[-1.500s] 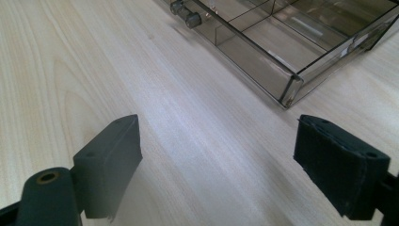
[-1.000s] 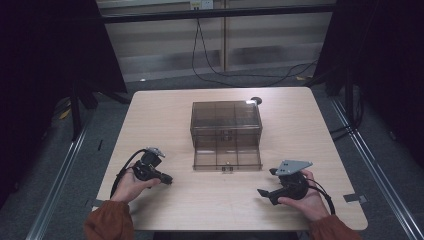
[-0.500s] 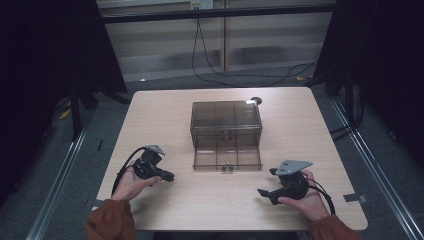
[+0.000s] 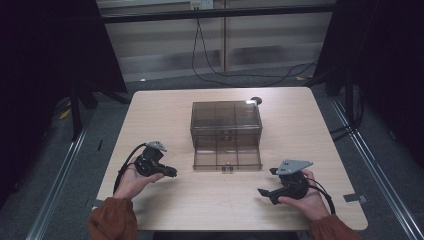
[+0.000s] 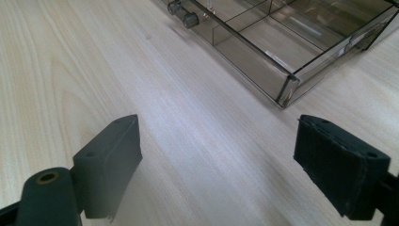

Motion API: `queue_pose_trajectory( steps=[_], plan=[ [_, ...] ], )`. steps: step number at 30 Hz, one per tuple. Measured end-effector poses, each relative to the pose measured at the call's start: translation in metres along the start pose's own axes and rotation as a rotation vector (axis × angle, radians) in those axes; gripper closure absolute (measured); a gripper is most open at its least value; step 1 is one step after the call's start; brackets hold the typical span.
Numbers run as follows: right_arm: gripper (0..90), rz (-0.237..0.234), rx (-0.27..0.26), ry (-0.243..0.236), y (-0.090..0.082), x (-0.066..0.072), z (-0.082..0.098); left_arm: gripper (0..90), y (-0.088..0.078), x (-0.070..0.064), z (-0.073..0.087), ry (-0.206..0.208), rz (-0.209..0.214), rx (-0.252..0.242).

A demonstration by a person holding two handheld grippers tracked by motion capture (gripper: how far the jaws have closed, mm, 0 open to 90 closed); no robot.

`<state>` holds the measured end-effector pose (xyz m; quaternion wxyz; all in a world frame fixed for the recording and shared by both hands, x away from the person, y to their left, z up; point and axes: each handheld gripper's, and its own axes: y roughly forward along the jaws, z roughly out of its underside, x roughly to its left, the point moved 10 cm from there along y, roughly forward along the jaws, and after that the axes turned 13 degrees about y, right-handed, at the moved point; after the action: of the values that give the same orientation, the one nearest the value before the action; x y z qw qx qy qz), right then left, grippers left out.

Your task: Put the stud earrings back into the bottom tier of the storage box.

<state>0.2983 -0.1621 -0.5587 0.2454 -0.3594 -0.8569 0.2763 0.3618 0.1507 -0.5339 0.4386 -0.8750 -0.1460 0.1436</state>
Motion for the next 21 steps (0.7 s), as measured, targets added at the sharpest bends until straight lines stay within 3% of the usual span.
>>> queue_pose_trajectory(
  steps=[1, 4, 18, 21],
  plan=[
    [14.5, -0.001, 0.000, 0.003, 0.000, 0.000, 0.000, 86.1, -0.001, 0.000, 0.000, 0.024, 0.004, 0.010],
    [14.6, 0.000, -0.001, 0.003, 0.000, 0.000, 0.000, 86.1, -0.001, -0.001, -0.005, 0.006, -0.002, -0.014],
    [14.6, 0.009, -0.009, 0.000, -0.001, -0.002, -0.002, 86.1, -0.003, -0.006, -0.031, 0.051, -0.005, -0.037],
    [14.6, 0.006, -0.009, -0.001, 0.000, -0.002, -0.001, 86.1, -0.004, -0.006, -0.037, 0.045, -0.008, -0.048]
  ],
)
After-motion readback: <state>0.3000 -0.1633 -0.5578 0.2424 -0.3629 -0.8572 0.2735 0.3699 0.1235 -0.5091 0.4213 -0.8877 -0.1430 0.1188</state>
